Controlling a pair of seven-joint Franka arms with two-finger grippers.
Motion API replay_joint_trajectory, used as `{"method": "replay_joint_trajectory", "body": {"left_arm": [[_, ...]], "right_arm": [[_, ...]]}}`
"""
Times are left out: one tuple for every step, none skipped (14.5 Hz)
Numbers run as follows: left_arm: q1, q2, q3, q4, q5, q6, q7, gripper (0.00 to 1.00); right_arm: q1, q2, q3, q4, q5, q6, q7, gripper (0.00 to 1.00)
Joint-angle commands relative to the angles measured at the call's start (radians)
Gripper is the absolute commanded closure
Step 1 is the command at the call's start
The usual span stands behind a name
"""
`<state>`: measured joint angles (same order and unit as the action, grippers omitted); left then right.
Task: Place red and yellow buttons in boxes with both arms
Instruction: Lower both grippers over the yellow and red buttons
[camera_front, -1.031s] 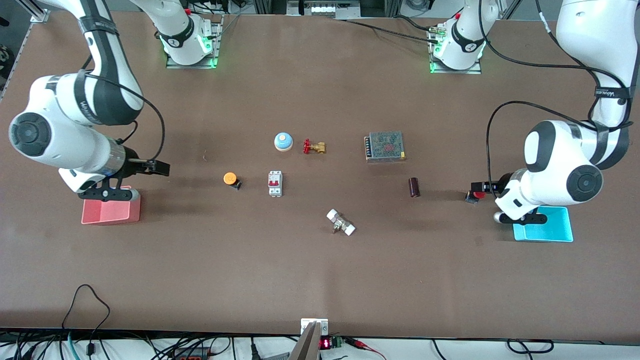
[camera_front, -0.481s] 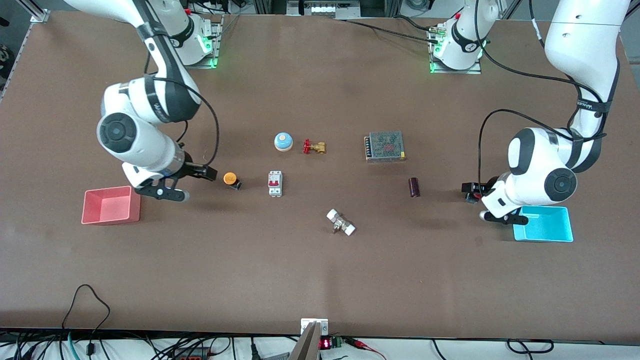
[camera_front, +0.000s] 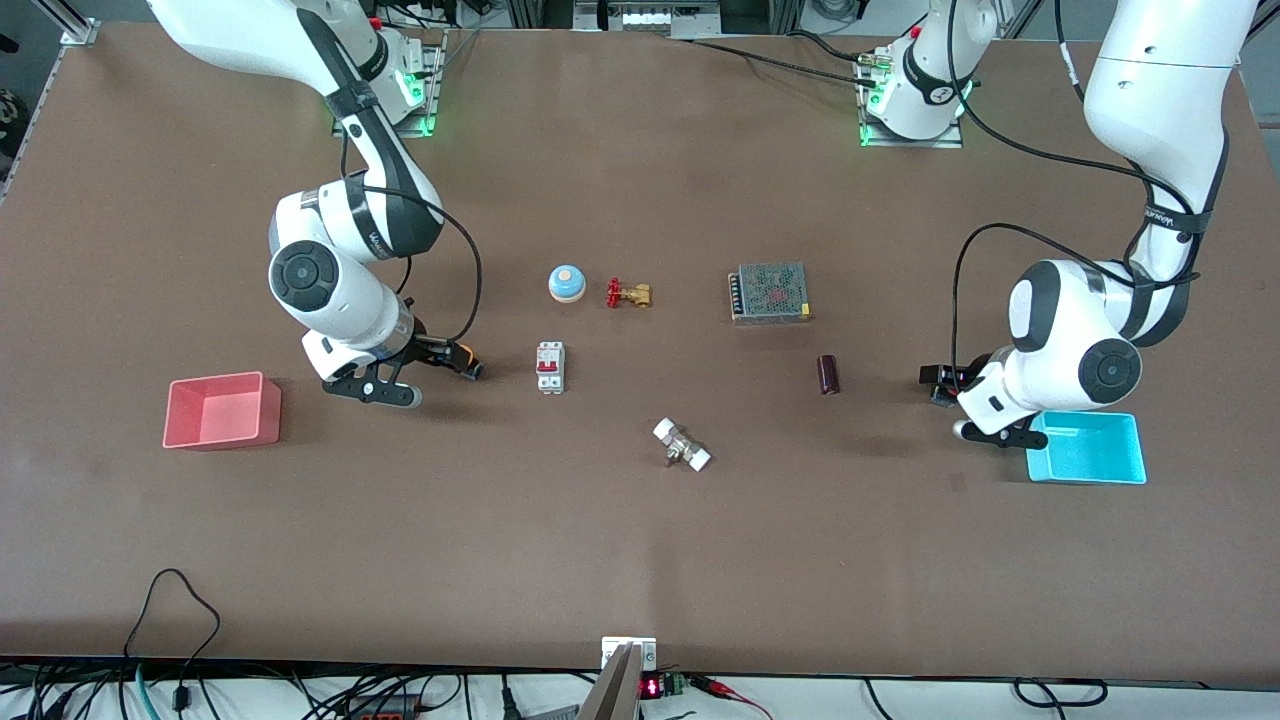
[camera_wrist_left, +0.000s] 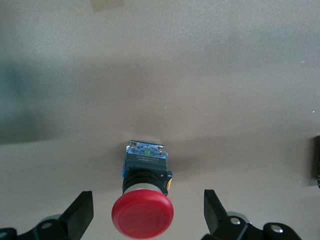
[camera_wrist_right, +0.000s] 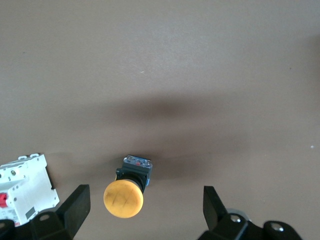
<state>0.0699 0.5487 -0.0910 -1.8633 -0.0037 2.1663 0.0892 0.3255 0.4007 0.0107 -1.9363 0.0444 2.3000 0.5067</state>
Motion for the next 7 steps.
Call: {"method": "replay_joint_trajectory", "body": {"left_arm": [[0.002, 0.0, 0.002, -0.01, 0.005, 0.027, 0.023, 0.17], [0.002, 0.0, 0.002, -0.01, 0.005, 0.029, 0.024, 0.18], [0.002, 0.0, 0.002, -0.01, 0.005, 0.029, 0.024, 0.21], [0.002, 0.003, 0.002, -0.01, 0.005, 0.029, 0.024, 0.25], [0.002, 0.003, 0.002, -0.008, 0.005, 0.029, 0.024, 0.34], [0.001, 0.003, 0.004, -0.008, 0.005, 0.029, 0.024, 0.43], [0.001, 0.003, 0.004, -0.008, 0.005, 0.029, 0.024, 0.52]], "right_arm": [[0.021, 0.004, 0.008, -0.01, -0.015, 0.019, 0.094, 0.0], [0.029, 0.01, 0.008, -0.01, -0.035, 0.019, 0.098, 0.0], [0.029, 0.013, 0.008, -0.009, -0.058, 0.019, 0.096, 0.0], [0.027, 0.024, 0.011, -0.007, -0.078, 0.021, 0.087, 0.0], [0.026, 0.027, 0.021, -0.007, -0.087, 0.03, 0.084, 0.0], [0.024, 0.036, 0.029, -0.004, -0.09, 0.039, 0.084, 0.0], [0.023, 0.038, 0.029, 0.0, -0.089, 0.042, 0.084, 0.0]]}}
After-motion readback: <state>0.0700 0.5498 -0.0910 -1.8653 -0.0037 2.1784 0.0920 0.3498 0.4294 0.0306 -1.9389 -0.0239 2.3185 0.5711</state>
